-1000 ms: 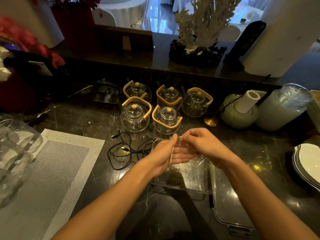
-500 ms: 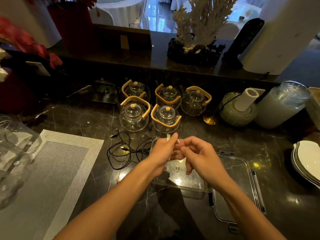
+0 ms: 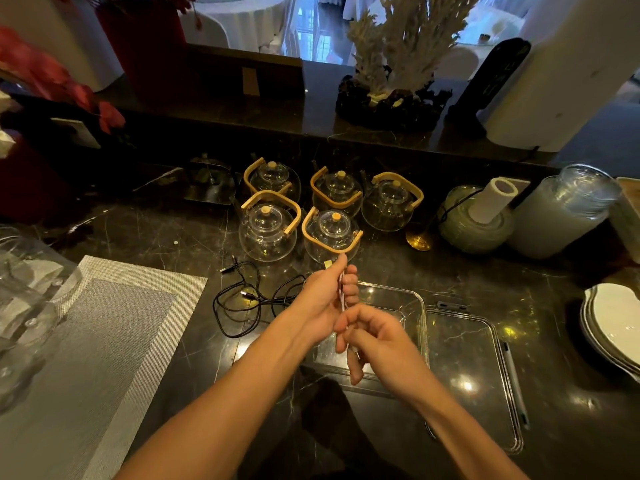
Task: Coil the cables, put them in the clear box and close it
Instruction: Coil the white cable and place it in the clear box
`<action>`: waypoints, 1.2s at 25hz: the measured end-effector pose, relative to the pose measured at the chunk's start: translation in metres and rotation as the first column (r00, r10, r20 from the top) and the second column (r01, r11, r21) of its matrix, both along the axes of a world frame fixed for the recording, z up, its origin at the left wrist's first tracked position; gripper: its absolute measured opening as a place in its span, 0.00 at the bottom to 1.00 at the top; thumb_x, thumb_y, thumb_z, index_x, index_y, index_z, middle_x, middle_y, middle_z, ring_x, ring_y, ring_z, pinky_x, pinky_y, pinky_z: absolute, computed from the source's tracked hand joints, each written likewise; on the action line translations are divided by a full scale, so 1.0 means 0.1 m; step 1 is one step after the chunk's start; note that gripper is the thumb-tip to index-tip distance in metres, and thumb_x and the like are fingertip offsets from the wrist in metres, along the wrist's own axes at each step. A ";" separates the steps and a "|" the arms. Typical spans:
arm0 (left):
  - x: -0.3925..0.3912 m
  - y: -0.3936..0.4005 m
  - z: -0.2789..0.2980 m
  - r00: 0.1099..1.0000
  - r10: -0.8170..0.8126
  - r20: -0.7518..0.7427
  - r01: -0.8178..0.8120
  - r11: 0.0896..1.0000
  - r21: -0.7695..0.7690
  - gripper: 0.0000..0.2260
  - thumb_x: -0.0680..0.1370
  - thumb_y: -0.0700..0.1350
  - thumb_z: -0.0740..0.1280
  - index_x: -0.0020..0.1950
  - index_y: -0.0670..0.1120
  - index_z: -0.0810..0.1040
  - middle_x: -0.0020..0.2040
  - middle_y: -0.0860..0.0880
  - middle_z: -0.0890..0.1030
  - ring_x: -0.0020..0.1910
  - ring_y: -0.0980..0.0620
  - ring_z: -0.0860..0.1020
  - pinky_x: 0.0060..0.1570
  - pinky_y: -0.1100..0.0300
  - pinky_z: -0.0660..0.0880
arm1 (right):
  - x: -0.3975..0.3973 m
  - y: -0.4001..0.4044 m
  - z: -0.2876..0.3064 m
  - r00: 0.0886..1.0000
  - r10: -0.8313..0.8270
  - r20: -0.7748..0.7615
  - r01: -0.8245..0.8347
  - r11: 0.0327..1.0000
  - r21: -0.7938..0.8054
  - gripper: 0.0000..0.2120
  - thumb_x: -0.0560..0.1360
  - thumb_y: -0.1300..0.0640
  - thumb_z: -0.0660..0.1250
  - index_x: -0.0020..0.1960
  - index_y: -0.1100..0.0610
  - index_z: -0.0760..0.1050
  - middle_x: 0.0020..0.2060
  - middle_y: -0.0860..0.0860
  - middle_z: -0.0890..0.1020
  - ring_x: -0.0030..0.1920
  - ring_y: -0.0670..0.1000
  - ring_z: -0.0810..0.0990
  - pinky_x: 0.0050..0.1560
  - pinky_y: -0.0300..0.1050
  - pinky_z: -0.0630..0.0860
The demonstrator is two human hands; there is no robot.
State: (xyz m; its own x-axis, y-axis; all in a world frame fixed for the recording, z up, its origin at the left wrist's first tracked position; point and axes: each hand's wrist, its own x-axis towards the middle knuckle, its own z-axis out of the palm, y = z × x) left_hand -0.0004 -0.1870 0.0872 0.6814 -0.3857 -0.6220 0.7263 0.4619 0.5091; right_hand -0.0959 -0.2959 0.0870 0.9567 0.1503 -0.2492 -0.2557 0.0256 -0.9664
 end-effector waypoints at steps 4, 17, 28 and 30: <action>0.02 0.01 -0.04 0.999 0.038 -0.002 -0.038 0.998 -0.058 0.14 0.84 0.49 0.61 0.41 0.45 0.72 0.24 0.54 0.68 0.19 0.58 0.66 0.20 0.66 0.64 | -0.04 -0.02 -0.05 1.000 0.000 -0.003 0.000 1.000 0.022 0.13 0.80 0.73 0.57 0.46 0.61 0.77 0.35 0.56 0.80 0.22 0.51 0.72 0.25 0.42 0.72; -0.10 0.08 -0.08 0.971 -0.163 0.172 0.210 0.928 -0.306 0.19 0.83 0.49 0.60 0.33 0.46 0.67 0.23 0.53 0.62 0.17 0.57 0.62 0.19 0.65 0.57 | -0.02 -0.04 -0.11 0.953 -0.253 -0.165 0.289 0.924 0.252 0.06 0.83 0.56 0.64 0.53 0.59 0.75 0.27 0.47 0.63 0.23 0.44 0.58 0.21 0.37 0.56; -0.07 0.12 -0.14 0.964 -0.131 0.232 0.110 0.989 0.102 0.15 0.84 0.51 0.62 0.41 0.44 0.75 0.28 0.51 0.70 0.32 0.52 0.75 0.38 0.59 0.76 | 0.05 -0.14 -0.12 0.956 -0.267 -0.124 0.274 0.961 0.046 0.08 0.83 0.55 0.64 0.50 0.57 0.79 0.26 0.48 0.64 0.23 0.45 0.57 0.23 0.42 0.53; -0.07 0.09 -0.16 0.982 -0.062 0.181 0.064 0.998 -0.004 0.15 0.84 0.50 0.62 0.40 0.44 0.73 0.28 0.51 0.69 0.29 0.53 0.73 0.33 0.60 0.75 | 0.02 -0.12 -0.08 0.963 -0.224 -0.149 0.236 0.970 0.063 0.07 0.83 0.54 0.65 0.52 0.57 0.78 0.26 0.48 0.64 0.23 0.45 0.57 0.23 0.42 0.53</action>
State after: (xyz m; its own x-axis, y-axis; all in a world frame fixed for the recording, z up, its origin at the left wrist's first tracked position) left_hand -0.0075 -0.1777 0.0716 0.7565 -0.4368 -0.4868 0.6504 0.4240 0.6302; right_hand -0.0940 -0.3080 0.0792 0.9245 -0.0450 -0.3785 -0.3658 0.1746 -0.9142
